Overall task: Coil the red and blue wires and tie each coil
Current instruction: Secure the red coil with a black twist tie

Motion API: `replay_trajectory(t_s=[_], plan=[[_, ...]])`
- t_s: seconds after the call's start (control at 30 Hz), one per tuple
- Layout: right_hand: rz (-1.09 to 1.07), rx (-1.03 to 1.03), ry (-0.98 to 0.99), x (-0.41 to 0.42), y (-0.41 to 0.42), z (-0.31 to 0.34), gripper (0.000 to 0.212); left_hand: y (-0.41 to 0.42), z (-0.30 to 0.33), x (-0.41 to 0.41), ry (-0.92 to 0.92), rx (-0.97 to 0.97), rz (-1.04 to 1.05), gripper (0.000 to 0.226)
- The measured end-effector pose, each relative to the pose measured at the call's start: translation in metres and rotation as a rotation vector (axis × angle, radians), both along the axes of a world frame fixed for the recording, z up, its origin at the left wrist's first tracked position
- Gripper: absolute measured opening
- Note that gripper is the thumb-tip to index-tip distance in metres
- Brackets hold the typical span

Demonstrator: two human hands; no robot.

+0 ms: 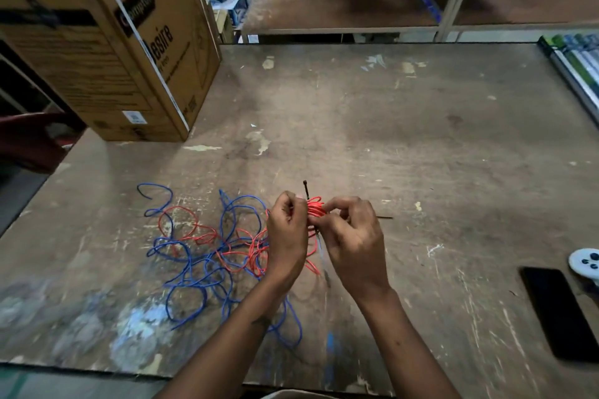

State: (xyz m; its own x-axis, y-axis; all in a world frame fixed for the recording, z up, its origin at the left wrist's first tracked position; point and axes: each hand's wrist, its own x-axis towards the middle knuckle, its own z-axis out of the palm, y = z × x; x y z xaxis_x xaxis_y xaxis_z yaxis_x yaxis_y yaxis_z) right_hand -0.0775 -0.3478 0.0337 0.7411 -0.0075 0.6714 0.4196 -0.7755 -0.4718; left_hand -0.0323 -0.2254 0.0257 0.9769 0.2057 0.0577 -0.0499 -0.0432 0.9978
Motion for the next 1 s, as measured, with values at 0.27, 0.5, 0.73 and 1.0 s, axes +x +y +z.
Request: replay_trajectory(t_s=[0.27,0.5,0.73,1.0], plan=[[-0.026,-0.058,-0.152,0.001,0.028,-0.007,0.017,0.009,0.019,0.004,0.271,-0.401,-0.028,0.019],[0.008,0.132,-0.112,0.009,0.042,-0.013,0.016,0.034,0.023,0.008,0.316,-0.448,-0.256,0.036],[0.042,0.197,-0.025,0.004,0.051,-0.003,0.011,0.05,0.017,0.016,0.305,-0.475,-0.168,0.025],[-0.01,0.523,0.116,-0.023,0.088,0.029,0.012,0.062,0.026,0.002,0.148,-0.298,-0.176,0.022]])
